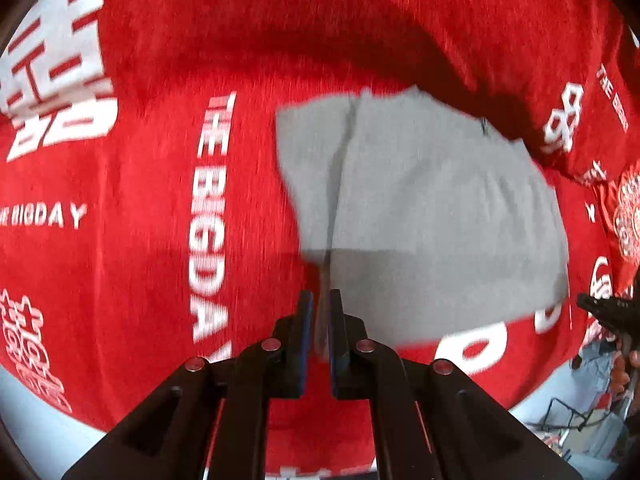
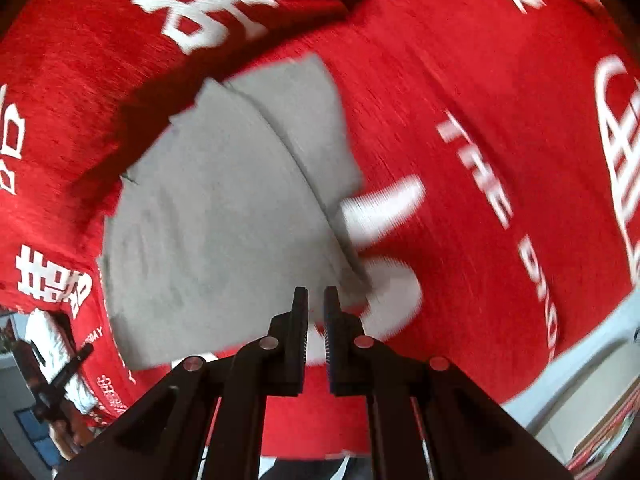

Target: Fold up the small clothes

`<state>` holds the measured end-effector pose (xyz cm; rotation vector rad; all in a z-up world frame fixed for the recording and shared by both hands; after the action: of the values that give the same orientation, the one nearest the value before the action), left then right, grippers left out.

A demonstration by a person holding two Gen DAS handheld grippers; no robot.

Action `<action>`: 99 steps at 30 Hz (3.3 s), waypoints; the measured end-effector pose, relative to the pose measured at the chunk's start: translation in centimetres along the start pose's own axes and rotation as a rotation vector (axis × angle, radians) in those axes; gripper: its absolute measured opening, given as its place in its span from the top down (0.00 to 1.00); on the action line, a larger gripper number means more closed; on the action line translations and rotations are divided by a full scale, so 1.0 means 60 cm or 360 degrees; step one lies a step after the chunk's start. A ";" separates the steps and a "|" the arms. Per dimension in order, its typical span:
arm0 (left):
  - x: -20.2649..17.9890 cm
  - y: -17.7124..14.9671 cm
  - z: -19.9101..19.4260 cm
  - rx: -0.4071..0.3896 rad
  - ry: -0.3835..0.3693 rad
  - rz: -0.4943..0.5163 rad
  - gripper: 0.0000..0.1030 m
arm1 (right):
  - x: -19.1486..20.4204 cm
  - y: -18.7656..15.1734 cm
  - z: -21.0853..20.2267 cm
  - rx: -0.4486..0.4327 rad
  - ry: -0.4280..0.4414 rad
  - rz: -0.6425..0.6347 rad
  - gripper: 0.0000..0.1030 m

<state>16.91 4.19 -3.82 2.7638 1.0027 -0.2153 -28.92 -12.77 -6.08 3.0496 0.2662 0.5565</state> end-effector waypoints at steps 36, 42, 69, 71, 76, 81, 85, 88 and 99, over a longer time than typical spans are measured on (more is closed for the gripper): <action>-0.067 0.037 0.094 0.0133 0.0337 -0.0230 0.93 | 0.049 0.061 0.055 0.0186 0.0026 -0.0155 0.91; -0.105 -0.002 0.103 0.0176 0.0371 -0.0158 0.82 | 0.076 0.029 0.076 0.0287 0.0089 -0.0203 0.91; -0.185 -0.037 0.101 0.0205 0.0488 -0.0099 0.00 | 0.164 0.013 0.090 0.0362 0.0222 -0.0616 0.16; -0.188 -0.039 0.101 0.0210 0.0521 -0.0087 0.00 | 0.157 0.015 0.090 0.0359 0.0226 -0.0603 0.16; -0.195 -0.048 0.100 0.0225 0.0562 -0.0100 0.00 | 0.140 0.012 0.091 0.0386 0.0290 -0.0549 0.16; -0.191 -0.054 0.101 0.0216 0.0573 -0.0079 0.00 | 0.144 0.002 0.103 0.0404 0.0327 -0.0511 0.16; -0.185 -0.066 0.104 0.0244 0.0465 -0.0071 0.00 | 0.161 -0.013 0.112 0.0432 0.0382 -0.0460 0.16; -0.172 -0.065 0.088 0.0197 0.0382 -0.0047 0.00 | 0.185 -0.033 0.120 0.0455 0.0457 -0.0380 0.16; 0.001 -0.018 0.051 0.0170 0.0258 -0.0239 0.00 | 0.323 -0.144 0.189 0.0506 0.0808 -0.0003 0.16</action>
<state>16.03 4.36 -6.95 2.8403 1.2767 -0.0683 -8.48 -0.90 -10.48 3.1368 0.4012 1.4127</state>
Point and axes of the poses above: each gripper's, at about its wrist camera, not at the fingertips, and z roughly the way its jaws point, x to its left, y to its top, the point moved 5 cm from there along z, roughly the way its jaws point, and after that the axes turned 6 degrees about -z, right-handed, at the moved point
